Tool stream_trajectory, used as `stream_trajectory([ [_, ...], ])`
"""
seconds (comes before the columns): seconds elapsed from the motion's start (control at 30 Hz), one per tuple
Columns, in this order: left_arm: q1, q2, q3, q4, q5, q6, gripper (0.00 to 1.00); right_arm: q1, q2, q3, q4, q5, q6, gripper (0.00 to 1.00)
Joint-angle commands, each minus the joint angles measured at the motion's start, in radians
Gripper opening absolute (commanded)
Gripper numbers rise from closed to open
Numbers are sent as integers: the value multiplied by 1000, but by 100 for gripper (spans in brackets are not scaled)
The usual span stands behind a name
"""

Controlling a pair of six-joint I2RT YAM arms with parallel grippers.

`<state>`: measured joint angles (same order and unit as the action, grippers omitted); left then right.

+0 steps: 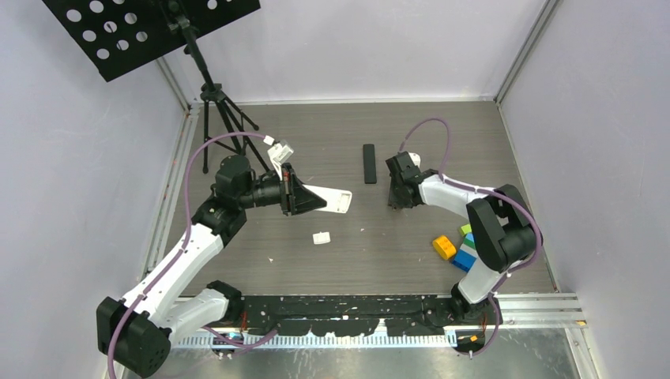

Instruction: Load the batteries into the remote control

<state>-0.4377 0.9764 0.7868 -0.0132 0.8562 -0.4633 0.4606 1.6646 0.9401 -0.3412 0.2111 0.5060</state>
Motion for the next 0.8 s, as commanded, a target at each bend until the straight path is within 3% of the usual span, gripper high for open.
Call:
stream_trajectory([
  [0.0, -1, -4, 16, 27, 12, 11, 0, -1, 19, 40, 28, 24, -27, 28],
  [0.43, -1, -1, 18, 18, -38, 2, 0, 15, 39, 61, 12, 49, -36, 7],
  [0.53, -1, 2, 1, 66, -40, -33, 0, 32, -47, 45, 37, 19, -33, 6],
  [0.77, -1, 37, -69, 319, -92, -285, 0, 40, -435, -18, 146, -117, 52, 6],
])
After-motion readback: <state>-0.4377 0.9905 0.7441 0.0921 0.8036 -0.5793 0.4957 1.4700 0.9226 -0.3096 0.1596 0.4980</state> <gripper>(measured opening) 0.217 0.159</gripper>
